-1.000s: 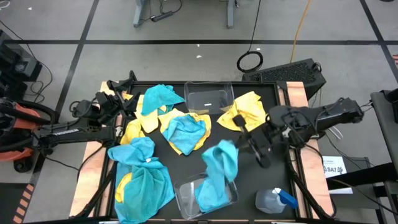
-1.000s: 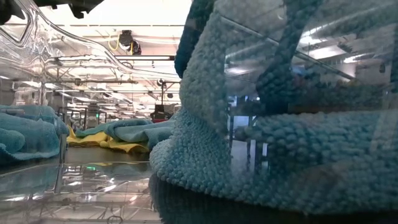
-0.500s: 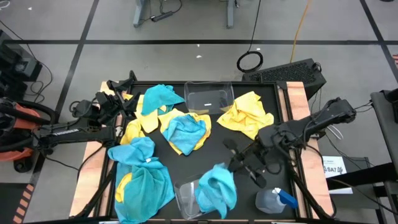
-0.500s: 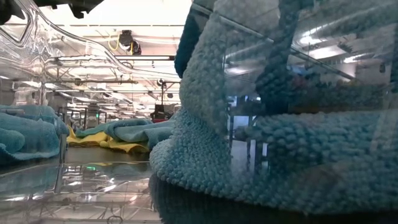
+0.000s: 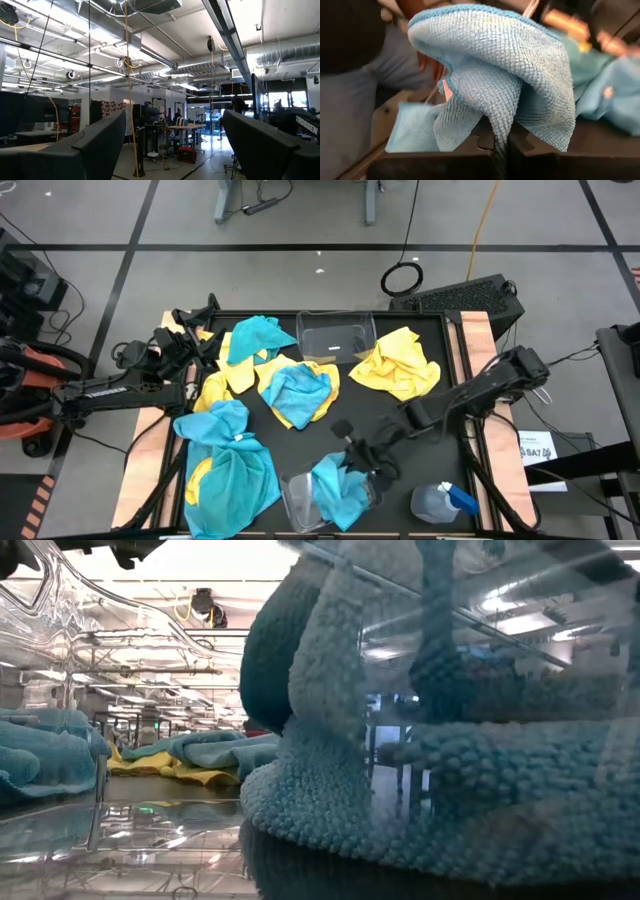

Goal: Sort microfiber towel by color & place in baskets
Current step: Put the blue towel into the bottom transparent bin

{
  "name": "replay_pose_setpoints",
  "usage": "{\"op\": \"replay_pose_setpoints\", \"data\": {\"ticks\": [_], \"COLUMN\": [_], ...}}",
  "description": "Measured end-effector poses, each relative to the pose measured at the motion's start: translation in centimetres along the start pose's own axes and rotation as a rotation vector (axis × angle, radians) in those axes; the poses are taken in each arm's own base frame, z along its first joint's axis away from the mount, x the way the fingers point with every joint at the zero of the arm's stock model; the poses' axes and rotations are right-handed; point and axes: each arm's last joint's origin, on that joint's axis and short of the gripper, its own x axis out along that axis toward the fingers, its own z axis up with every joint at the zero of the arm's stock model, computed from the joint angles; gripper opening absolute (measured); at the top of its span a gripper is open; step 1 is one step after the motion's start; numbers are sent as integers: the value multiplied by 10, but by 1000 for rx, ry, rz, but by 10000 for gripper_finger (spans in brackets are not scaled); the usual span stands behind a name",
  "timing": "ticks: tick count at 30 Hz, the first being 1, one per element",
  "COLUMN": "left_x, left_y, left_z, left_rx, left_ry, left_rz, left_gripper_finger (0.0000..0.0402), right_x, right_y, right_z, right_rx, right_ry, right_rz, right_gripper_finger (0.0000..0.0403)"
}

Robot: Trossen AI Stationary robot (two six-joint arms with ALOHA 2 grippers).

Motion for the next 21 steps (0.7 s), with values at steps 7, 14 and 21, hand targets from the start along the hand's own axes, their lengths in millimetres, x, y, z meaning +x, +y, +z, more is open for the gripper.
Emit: {"op": "replay_pose_setpoints", "data": {"ticks": [7,14,21], "left_x": [0,0,0], "left_y": [0,0,0], "left_z": [0,0,0], "left_rx": [0,0,0], "left_ry": [0,0,0], "left_rz": [-1,0,0], "left_gripper_finger": [335,335,335], "right_x": [38,67,91], "right_y": [-3,-11,-11], "right_z": [-37,-72,-96], "right_rx": [130,194,242], "right_ry": [185,322,369], "right_rz": [101,108,208], "right_gripper_finger": [0,0,0]}}
